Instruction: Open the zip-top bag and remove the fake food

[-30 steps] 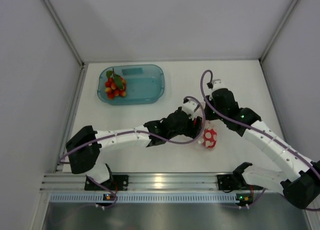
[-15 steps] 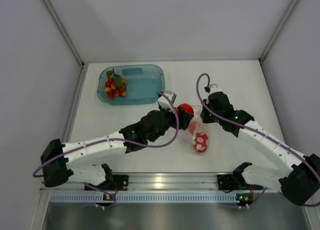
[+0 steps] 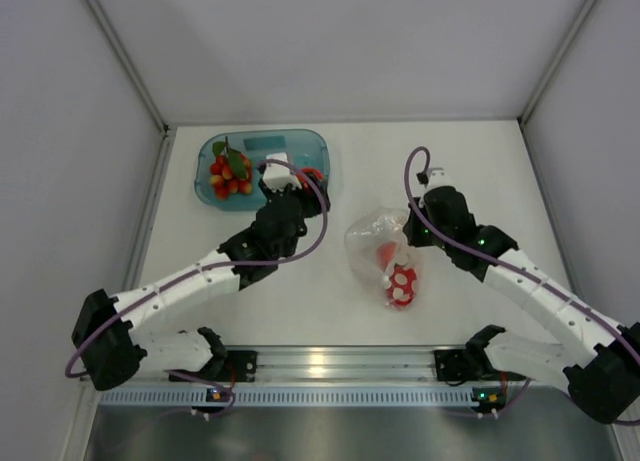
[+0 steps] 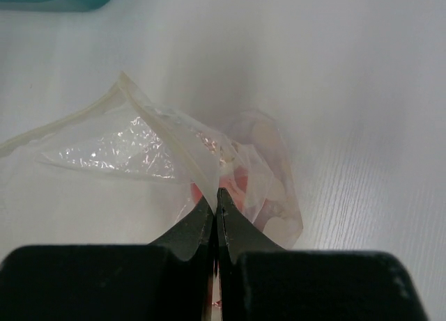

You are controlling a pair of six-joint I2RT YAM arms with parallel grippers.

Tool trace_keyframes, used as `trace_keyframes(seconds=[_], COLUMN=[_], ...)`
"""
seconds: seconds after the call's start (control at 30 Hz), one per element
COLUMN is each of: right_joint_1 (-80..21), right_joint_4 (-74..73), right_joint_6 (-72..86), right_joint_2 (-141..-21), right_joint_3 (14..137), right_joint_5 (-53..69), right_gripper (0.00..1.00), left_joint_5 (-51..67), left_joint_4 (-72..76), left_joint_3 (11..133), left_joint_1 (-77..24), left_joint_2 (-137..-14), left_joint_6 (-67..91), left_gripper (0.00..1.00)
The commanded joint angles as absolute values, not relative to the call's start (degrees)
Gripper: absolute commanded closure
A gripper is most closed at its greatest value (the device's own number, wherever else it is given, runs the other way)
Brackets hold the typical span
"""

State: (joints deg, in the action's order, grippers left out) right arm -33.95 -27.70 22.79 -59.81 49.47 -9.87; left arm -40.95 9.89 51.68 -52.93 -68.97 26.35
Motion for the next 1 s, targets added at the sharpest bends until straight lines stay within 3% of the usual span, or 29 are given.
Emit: trace_keyframes(seconds=[0.0,0.4,0.63,0.83,0.97], right_joint_1=[-33.31,-33.31,-33.4,-33.31,-33.31], right_joint_4=[-28.04,-29.53,-30.85,-31.82,-32.25], right_joint_6=[23.64,24.17,23.82,23.03,23.03], right_joint_2=[-56.87,-54.23,-53.17,-52.21,-51.77], right_joint_3=[49.92,51.41,51.94,52.03,52.56], right_joint_5=[-11.16,-9.14,-8.35,-8.35,-7.74], right_gripper=[1.0,1.0,1.0,1.0,1.0], left_joint_5=[-38.33,-29.62,-26.02,-26.19,-23.73], left_joint_4=[7.83,5.89,3.34,-1.74,-5.27], left_joint_3=[56.24,69.95,79.27,87.0,91.84], left_joint_1=[-44.49,-23.91,-19.08,-17.14,-15.56], left_joint_2=[-70.22,-94.19,-105.9,-114.34,-118.73], left_joint_6=[26.9,25.66,26.02,25.58,25.49], left_gripper=[1.0,1.0,0.88,0.67,0.4])
